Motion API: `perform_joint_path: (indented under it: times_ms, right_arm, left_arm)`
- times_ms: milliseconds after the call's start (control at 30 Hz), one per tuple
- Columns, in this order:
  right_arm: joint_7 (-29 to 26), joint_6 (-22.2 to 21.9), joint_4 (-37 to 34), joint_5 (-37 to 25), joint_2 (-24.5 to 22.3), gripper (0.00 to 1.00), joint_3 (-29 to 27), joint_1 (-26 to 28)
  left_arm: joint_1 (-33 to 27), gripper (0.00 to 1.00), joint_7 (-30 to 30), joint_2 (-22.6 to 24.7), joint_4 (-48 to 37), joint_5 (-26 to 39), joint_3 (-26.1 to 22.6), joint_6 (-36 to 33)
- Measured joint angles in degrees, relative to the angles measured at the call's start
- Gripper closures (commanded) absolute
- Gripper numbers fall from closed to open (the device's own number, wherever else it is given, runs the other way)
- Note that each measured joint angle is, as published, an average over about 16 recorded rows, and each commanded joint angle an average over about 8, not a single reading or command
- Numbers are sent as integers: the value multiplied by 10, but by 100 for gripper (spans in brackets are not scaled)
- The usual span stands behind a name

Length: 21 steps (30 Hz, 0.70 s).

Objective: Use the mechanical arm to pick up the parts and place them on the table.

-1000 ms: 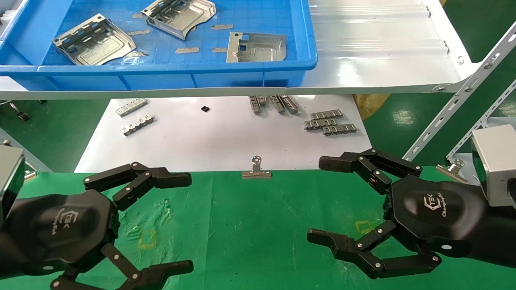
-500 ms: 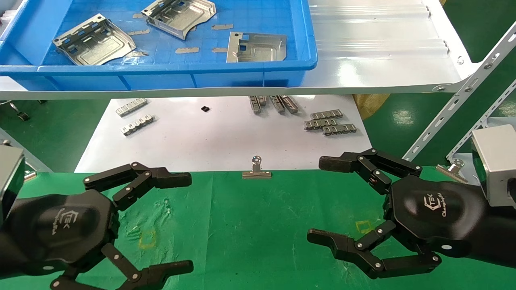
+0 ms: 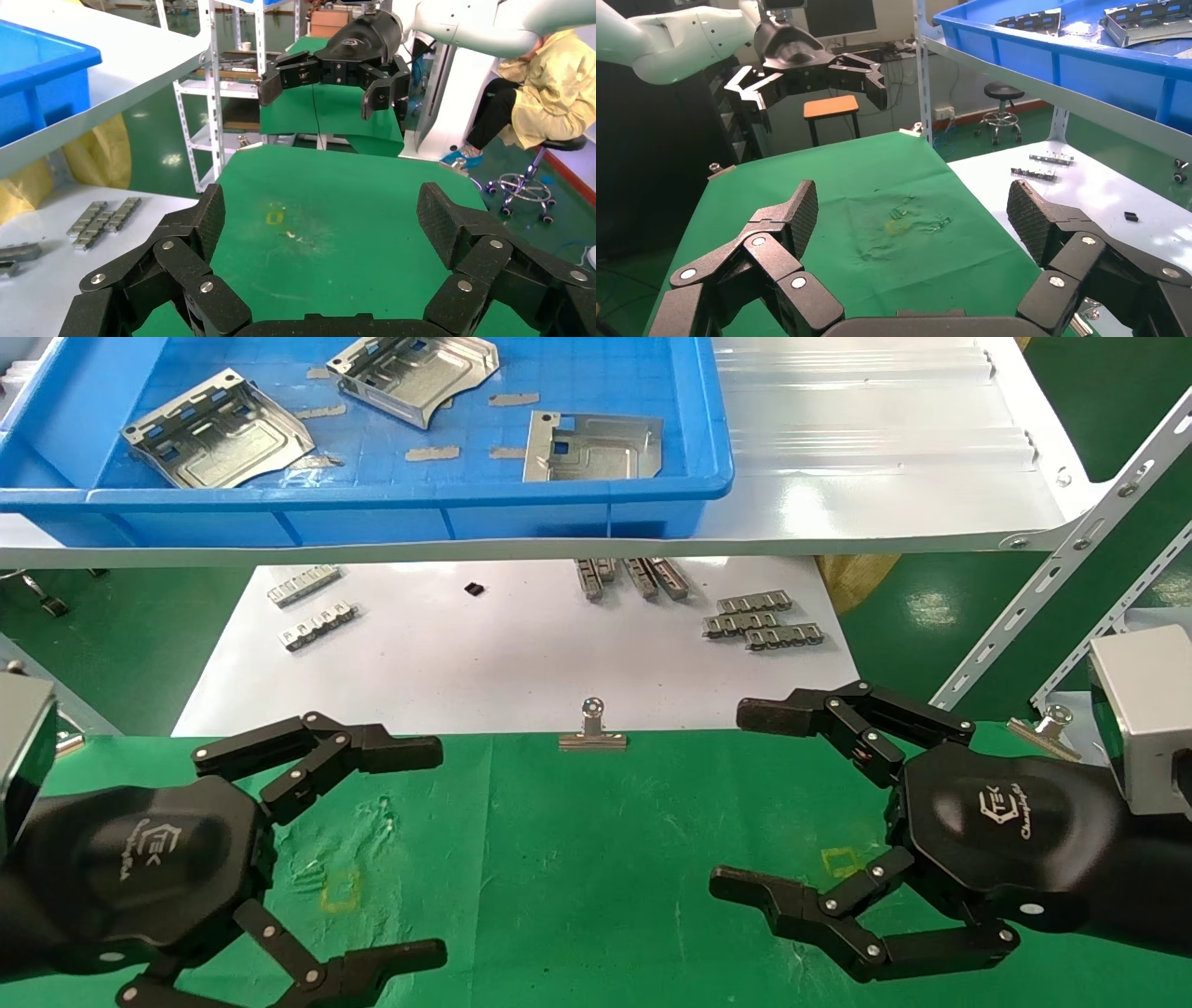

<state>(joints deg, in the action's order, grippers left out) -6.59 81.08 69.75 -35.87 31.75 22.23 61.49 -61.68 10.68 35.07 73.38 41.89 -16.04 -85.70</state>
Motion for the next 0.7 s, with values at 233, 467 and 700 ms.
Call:
perform_joint_path:
  times_ms: [233, 467, 700]
  right_arm:
    - [0, 0, 0, 0, 0, 100, 0, 0]
    - [0, 0, 0, 0, 0, 100, 0, 0]
    - [0, 0, 0, 0, 0, 100, 0, 0]
  left_arm:
    - [0, 0, 0, 0, 0, 0, 0, 0]
    - [0, 0, 0, 0, 0, 0, 0, 0]
    - [0, 0, 0, 0, 0, 0, 0, 0]
